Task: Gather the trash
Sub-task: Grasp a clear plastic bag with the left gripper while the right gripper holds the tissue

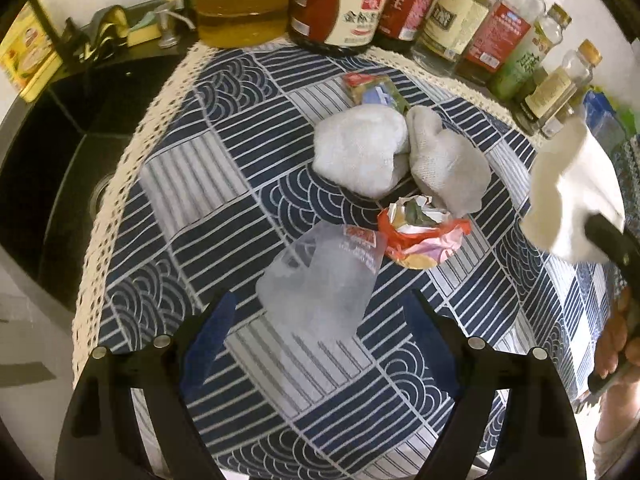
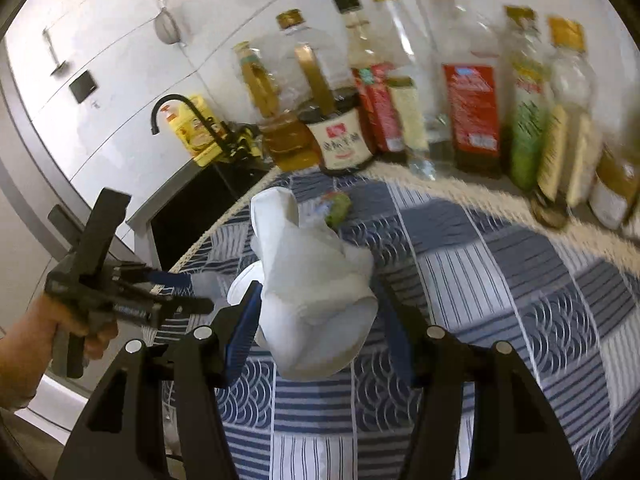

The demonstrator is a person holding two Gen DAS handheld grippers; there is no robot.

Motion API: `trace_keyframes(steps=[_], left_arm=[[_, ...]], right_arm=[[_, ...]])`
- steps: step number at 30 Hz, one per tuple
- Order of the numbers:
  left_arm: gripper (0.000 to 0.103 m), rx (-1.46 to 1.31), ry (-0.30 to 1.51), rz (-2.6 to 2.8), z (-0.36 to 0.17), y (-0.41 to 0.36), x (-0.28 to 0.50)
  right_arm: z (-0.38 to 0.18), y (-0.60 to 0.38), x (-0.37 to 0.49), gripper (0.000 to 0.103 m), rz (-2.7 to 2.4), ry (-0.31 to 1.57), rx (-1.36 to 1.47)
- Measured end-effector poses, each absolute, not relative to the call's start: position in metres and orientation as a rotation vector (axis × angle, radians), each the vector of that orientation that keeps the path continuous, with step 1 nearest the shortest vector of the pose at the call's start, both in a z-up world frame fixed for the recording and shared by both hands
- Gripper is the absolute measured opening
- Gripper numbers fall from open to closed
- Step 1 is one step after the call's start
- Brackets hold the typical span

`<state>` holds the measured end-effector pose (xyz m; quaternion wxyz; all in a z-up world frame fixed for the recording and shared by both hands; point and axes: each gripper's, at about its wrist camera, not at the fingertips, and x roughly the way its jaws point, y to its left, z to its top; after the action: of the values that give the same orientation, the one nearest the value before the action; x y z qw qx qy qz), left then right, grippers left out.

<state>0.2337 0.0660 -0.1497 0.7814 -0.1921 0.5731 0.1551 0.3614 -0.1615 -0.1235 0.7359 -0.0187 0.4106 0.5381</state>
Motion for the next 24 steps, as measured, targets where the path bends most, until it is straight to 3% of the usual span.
trace_keyframes(steps=[10, 11, 13, 24], left_arm=[[0.082, -0.349, 1.306, 0.335, -0.17, 0.075, 0.248], [0.08, -0.345, 1.308, 0.328, -0.171, 0.075, 0.249], [0.061, -0.342, 1.318, 0.309, -0.175, 0.074, 0.25], [0.06, -0.332, 1.284, 0.269, -0.165, 0.073, 0.239]], right_arm=[[-0.153, -0.19, 0.353, 0.058, 1.117, 0.997, 0.03], [-0.155, -0.192, 0.353, 0.058, 1.113, 1.005, 0.034], [-0.158, -0.195, 0.351, 0.058, 1.107, 1.013, 0.04], [-0.158, -0.2, 0.341, 0.058, 1.073, 1.027, 0.049]])
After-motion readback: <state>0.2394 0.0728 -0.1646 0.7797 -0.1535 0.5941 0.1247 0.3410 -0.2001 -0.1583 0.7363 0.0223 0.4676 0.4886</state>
